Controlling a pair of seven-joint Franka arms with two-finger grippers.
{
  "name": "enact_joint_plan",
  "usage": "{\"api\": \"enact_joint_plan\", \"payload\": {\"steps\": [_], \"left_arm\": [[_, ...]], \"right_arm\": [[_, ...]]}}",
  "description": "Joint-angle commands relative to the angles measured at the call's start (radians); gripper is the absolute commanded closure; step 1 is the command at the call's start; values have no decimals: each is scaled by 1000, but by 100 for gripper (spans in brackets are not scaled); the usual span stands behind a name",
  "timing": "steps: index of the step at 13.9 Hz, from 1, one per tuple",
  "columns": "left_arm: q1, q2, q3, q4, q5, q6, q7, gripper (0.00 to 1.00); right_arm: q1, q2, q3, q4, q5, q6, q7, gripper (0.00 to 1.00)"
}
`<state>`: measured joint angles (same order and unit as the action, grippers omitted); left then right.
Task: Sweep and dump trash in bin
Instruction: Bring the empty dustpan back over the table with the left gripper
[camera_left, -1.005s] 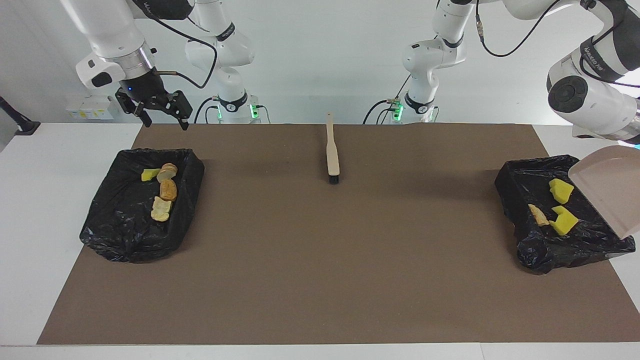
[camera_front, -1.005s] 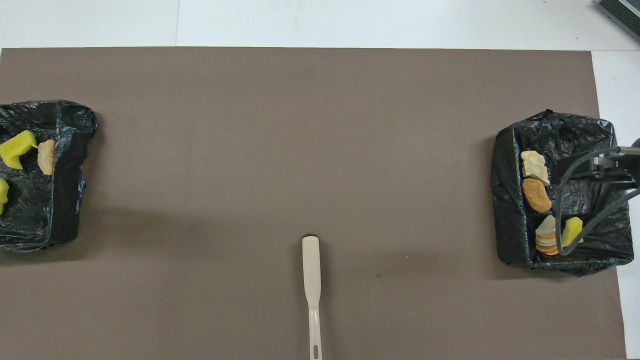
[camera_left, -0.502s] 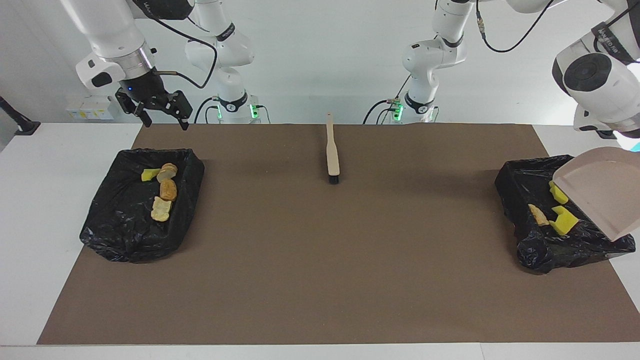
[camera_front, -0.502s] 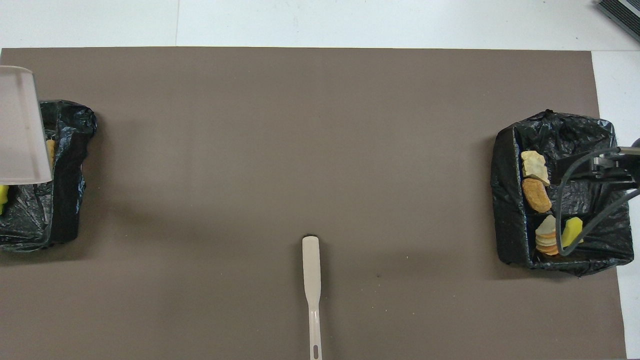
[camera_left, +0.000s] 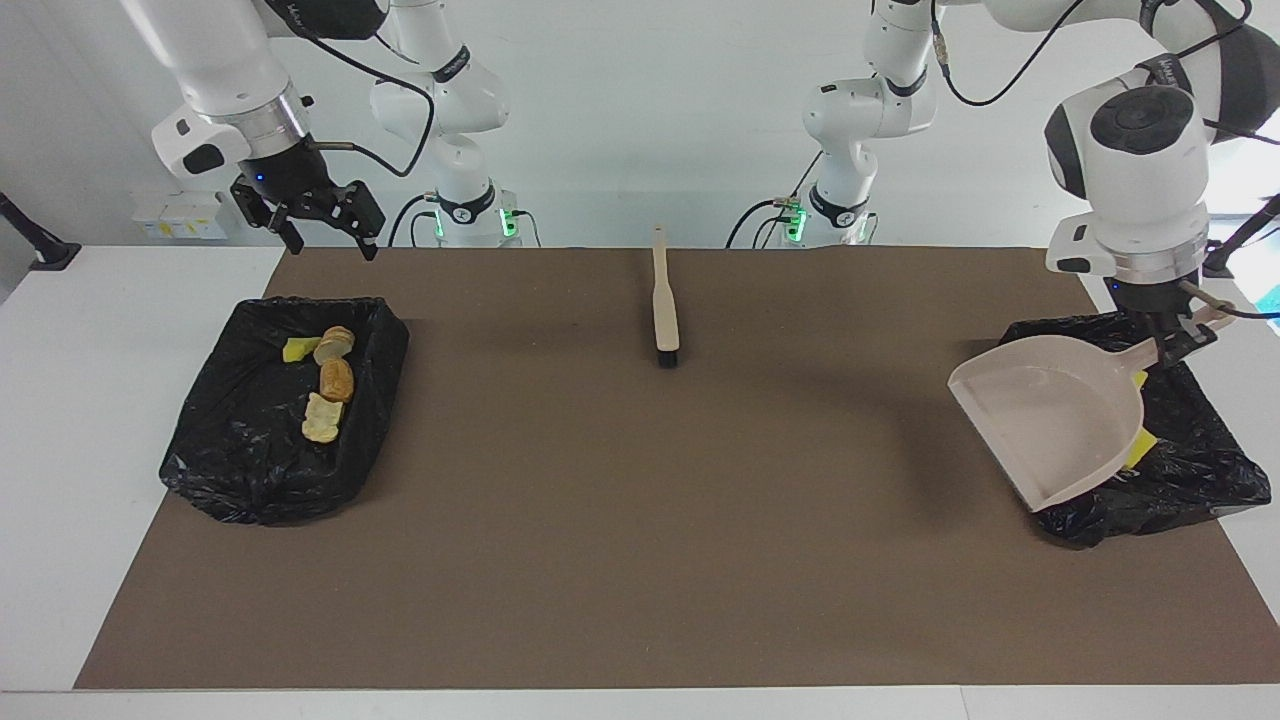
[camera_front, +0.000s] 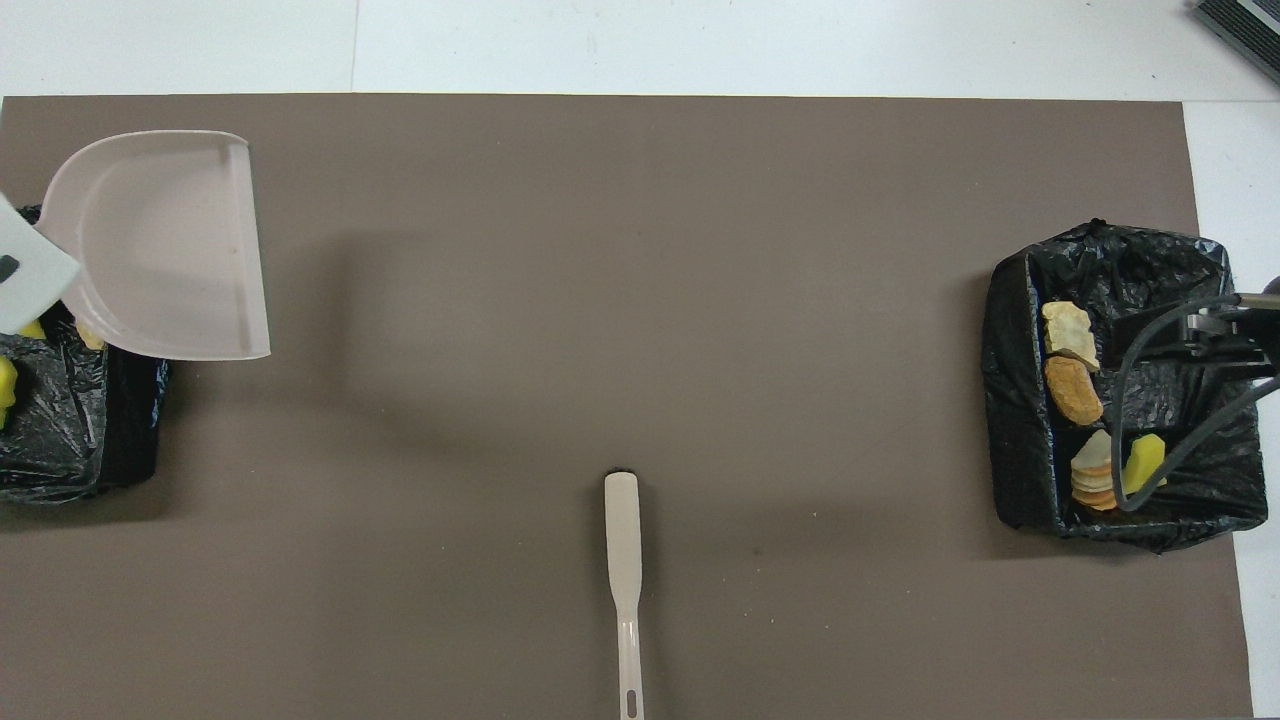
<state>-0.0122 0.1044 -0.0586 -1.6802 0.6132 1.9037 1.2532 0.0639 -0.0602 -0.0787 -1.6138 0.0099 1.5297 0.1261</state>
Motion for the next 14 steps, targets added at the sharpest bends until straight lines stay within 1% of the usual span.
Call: {"api": "enact_joint_plan", "payload": {"steps": [1, 2, 4, 7, 9, 11, 13, 14], "left_arm": [[-69, 1, 14, -41, -73, -2, -61, 100], [-101, -3, 13, -68, -101, 9, -105, 100], [-165, 6, 13, -70, -110, 11, -185, 100], [-235, 58, 13, -67, -174, 21, -319, 100], [-293, 99, 13, -67, -226, 31, -499, 100], [-362, 136, 14, -56, -243, 31, -708, 100], [-385, 178, 14, -26, -340, 25, -858, 100], [-393, 182, 14, -24, -384, 28, -914, 100]], "right_arm": [[1, -13, -1, -8, 12, 0, 17, 0], [1, -13, -1, -8, 12, 0, 17, 0], [1, -13, -1, -8, 12, 0, 17, 0], [1, -13, -1, -6, 12, 0, 17, 0], [1, -13, -1, -8, 12, 0, 17, 0], [1, -13, -1, -6, 12, 0, 17, 0], [1, -12, -1, -6, 12, 0, 17, 0], [1, -12, -1, -8, 12, 0, 17, 0]]}}
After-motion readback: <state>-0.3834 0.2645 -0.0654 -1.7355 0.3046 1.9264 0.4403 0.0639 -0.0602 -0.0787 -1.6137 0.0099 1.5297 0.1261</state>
